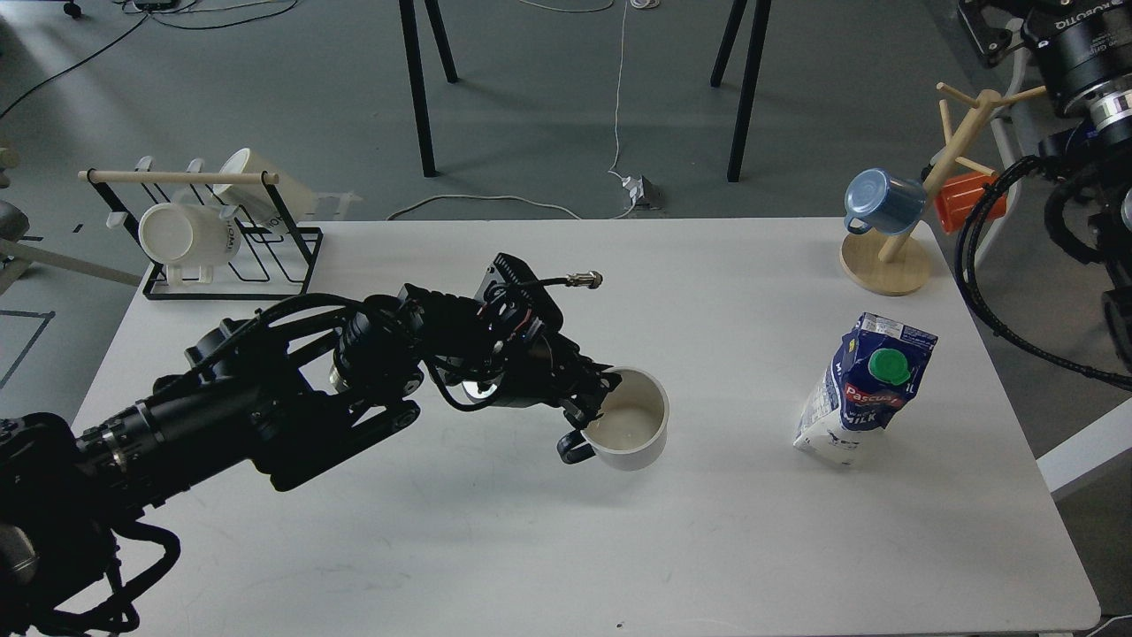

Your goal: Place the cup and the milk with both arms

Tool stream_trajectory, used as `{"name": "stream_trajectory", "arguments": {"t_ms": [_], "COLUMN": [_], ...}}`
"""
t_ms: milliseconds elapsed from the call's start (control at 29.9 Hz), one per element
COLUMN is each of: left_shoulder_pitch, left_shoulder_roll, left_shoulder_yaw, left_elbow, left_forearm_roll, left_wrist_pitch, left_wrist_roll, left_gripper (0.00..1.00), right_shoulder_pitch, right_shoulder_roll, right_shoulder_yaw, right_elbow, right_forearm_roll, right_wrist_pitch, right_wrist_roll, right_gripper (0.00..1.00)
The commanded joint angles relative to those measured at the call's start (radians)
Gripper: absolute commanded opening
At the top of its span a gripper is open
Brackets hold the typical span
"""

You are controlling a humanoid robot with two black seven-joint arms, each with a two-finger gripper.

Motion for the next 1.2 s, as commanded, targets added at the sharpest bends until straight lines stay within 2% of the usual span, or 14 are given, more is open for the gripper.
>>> {"name": "stream_trajectory", "arguments": {"t_ms": [0,201,334,401,468,569,635,736,936,1070,1171], "left_shoulder_pitch": [0.001,0.003,0.003,0.003,0.006,0.006,0.004,0.007,0.006,0.003,0.009], "left_shoulder_roll": [-0.044,-0.068,-0.07,-0.071,-0.071,-0.065,-0.044,-0.004,0.06,0.097,0.107], "left_shoulder_yaw": [0.002,0.004,0.004,0.004,0.003,-0.014,-0.04,-0.154,-0.378,-0.493,-0.583], "left_elbow": [0.052,0.136,0.149,0.147,0.146,0.13,0.103,0.083,0.083,0.084,0.106], "left_forearm_roll": [0.0,0.0,0.0,0.0,0.0,0.0,0.0,-0.023,-0.523,-0.846,-1.084], "left_wrist_pitch": [0.0,0.0,0.0,0.0,0.0,0.0,0.0,0.0,0.0,0.0,0.002], "left_wrist_roll": [0.018,0.024,0.024,0.024,0.024,0.013,0.009,0.006,0.009,-0.005,-0.008], "left_gripper": [0.1,0.15,0.19,0.27,0.42,0.6,0.62,0.67,0.82,0.9,0.98], "right_shoulder_pitch": [-0.009,-0.01,-0.015,-0.03,-0.041,-0.058,-0.082,-0.133,-0.297,-0.487,-0.602], "right_shoulder_roll": [0.013,0.01,-0.002,-0.002,-0.002,-0.002,-0.011,-0.054,-0.079,-0.116,-0.125], "right_shoulder_yaw": [-0.002,-0.002,-0.002,0.0,0.0,0.004,0.018,0.036,0.138,0.171,0.204], "right_elbow": [0.006,0.013,0.027,0.035,0.035,0.047,0.07,0.107,0.182,0.311,0.386], "right_forearm_roll": [-0.001,-0.001,-0.001,-0.001,-0.001,0.0,0.002,0.011,0.013,0.011,0.013], "right_wrist_pitch": [0.0,0.0,0.0,0.0,0.0,0.0,0.0,0.0,0.0,0.0,0.0], "right_wrist_roll": [0.0,0.0,0.0,0.0,0.0,0.0,0.0,0.002,0.007,0.072,0.091], "right_gripper": [0.98,0.98,0.98,0.98,0.98,0.98,0.98,0.98,0.98,0.98,0.98]}}
